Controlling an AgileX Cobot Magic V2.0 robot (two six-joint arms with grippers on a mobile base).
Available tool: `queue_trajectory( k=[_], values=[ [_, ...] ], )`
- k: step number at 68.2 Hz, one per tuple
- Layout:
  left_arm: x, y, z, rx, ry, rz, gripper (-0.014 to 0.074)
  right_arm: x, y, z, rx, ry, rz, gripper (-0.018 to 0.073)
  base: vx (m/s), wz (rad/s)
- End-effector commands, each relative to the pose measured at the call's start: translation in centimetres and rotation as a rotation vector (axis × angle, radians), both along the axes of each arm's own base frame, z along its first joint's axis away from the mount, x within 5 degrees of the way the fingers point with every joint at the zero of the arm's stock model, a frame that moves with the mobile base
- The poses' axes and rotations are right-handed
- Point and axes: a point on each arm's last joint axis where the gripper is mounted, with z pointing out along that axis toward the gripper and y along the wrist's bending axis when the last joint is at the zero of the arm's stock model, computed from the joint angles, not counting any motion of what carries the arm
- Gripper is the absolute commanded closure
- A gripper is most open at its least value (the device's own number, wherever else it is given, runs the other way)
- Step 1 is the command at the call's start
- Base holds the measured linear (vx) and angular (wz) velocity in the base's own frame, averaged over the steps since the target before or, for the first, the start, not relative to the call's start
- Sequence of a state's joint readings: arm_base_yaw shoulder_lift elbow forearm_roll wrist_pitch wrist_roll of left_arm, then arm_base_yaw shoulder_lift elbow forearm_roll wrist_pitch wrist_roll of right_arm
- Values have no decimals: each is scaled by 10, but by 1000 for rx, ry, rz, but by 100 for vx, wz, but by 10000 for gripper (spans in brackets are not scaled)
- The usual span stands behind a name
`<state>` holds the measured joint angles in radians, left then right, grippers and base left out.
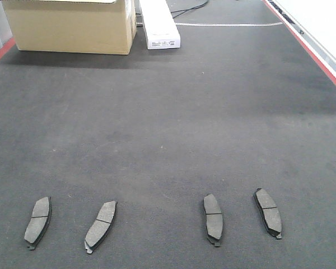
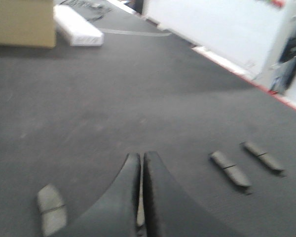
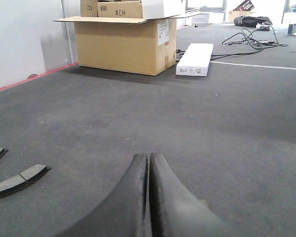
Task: Move and align brake pads A on conveyor
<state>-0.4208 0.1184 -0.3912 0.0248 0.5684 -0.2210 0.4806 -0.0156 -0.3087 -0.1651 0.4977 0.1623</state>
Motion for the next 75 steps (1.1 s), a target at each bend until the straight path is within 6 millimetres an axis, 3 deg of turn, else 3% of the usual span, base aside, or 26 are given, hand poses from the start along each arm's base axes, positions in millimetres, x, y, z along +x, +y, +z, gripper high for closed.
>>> queue_trajectory(
  k=[1,11,27,75],
  values=[
    [11,-1,-10,7,-93,71,603,-2,0,14,24,-95,8,571,0,0],
    [26,6,-52,19,-145,250,603,-2,0,14,23,-96,7,571,0,0],
    [24,14,-89,87,-240,374,602,-2,0,14,23,-96,7,571,0,0],
    [19,17,-91,81,-234,415,602,-2,0,14,23,-96,7,571,0,0]
  ],
)
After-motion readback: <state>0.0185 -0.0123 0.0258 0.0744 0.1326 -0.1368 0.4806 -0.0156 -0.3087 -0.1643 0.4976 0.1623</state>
